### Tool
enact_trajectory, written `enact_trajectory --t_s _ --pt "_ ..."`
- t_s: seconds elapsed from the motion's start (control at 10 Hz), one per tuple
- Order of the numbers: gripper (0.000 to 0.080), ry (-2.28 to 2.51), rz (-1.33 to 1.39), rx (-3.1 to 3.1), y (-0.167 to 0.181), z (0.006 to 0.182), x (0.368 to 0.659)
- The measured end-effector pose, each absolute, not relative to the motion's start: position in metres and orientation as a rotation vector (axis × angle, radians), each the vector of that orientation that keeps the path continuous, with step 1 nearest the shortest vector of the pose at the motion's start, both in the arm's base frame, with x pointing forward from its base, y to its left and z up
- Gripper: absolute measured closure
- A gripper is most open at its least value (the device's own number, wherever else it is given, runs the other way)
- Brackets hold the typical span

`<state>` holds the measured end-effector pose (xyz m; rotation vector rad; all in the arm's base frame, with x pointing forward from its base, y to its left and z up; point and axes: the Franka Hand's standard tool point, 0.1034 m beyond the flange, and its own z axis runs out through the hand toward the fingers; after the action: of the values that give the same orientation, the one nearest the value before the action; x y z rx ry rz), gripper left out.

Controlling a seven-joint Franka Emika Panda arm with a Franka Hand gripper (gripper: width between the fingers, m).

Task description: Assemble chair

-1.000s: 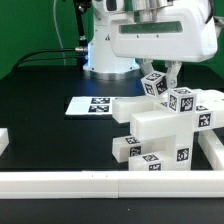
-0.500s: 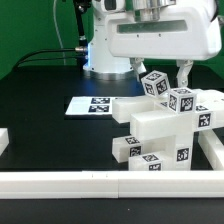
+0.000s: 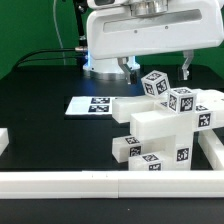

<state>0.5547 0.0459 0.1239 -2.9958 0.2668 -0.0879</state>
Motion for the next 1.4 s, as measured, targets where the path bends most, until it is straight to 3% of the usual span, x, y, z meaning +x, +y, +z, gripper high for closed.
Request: enact_trajectory --t_s 0.3,0.6,0.7,0.8,1.4 --pt "0.0151 -0.190 -0.099 -3.042 0.051 0.123 0.555" --pt "0.0160 -0.165 -0.116 -3.046 0.054 0.121 0.555" --pt "0.0358 -0.101 -0.113 -3.047 0.054 0.121 0.555" --pt "0.0504 -0.007 -0.108 -3.046 0.055 0.121 0.555" --pt "0.0515 0.754 -0.066 -2.928 0.050 0.119 0.556"
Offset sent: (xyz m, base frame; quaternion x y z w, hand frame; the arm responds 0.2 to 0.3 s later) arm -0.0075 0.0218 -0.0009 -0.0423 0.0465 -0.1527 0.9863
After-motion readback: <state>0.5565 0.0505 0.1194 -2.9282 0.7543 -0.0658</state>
